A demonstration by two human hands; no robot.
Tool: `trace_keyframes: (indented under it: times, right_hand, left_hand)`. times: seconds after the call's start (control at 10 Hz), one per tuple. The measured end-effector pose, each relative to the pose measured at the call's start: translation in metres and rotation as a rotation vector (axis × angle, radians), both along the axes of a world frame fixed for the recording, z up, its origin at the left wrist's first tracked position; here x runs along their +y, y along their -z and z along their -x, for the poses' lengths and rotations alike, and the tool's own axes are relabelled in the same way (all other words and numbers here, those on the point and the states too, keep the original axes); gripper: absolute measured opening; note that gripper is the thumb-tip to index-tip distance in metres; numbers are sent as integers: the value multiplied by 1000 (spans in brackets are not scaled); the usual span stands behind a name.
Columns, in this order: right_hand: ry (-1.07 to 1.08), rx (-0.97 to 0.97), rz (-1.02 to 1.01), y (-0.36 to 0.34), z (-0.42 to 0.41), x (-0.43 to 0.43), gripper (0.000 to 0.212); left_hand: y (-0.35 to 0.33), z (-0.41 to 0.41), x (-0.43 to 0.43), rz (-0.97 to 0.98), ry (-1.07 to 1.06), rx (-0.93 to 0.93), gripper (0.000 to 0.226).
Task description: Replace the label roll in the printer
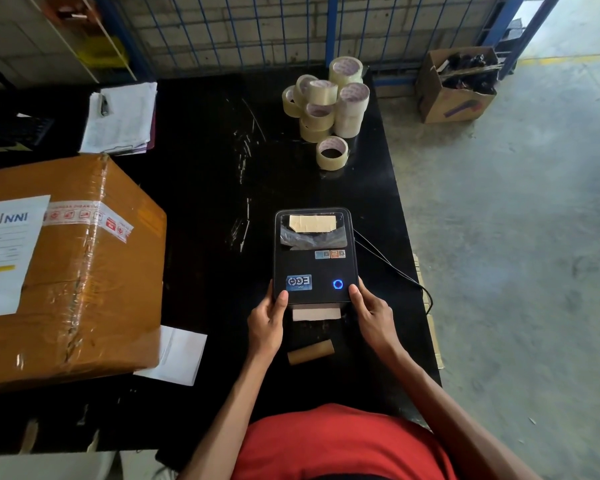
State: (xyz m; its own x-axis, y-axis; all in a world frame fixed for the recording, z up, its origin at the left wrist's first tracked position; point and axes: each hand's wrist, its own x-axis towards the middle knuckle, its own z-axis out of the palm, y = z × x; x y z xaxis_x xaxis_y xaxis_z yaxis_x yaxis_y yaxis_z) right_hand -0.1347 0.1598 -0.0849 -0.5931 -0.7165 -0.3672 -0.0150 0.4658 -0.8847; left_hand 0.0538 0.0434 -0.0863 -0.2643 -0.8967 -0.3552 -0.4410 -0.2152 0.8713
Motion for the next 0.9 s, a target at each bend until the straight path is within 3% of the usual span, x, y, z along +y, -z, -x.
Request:
trace_keyframes:
  times: [0.9]
  right_hand:
    - [16,-58,14,-7,-1,3,70]
  left_hand:
    - [-6,0,4,-32,-1,-2,58]
